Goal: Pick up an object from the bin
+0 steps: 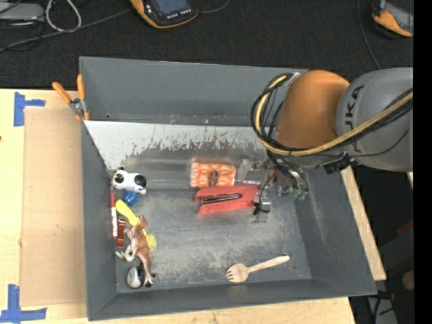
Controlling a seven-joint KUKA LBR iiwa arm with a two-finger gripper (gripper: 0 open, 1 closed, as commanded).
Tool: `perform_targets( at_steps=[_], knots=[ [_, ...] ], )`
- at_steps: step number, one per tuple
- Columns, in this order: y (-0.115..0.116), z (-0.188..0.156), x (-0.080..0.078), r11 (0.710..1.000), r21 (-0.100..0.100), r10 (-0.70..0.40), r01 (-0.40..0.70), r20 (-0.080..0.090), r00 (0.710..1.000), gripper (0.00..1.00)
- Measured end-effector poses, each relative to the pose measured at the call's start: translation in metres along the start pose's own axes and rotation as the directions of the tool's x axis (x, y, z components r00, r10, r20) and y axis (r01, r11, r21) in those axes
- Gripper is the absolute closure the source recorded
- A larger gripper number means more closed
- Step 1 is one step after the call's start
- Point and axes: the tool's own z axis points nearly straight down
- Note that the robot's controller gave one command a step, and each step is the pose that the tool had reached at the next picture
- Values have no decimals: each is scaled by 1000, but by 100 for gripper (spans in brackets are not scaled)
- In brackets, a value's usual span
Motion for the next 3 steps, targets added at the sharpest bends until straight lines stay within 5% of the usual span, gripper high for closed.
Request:
perform_targets(
  at_steps=[1, 2, 3],
  knots=[
    [10, 49, -11, 998, 3, 60, -60, -1, 998, 0],
    [15, 75, -18, 1000, -1, -19, 19, 4, 1000, 100],
    [15, 75, -18, 1000, -1, -20, 20, 4, 1000, 100]
  ],
)
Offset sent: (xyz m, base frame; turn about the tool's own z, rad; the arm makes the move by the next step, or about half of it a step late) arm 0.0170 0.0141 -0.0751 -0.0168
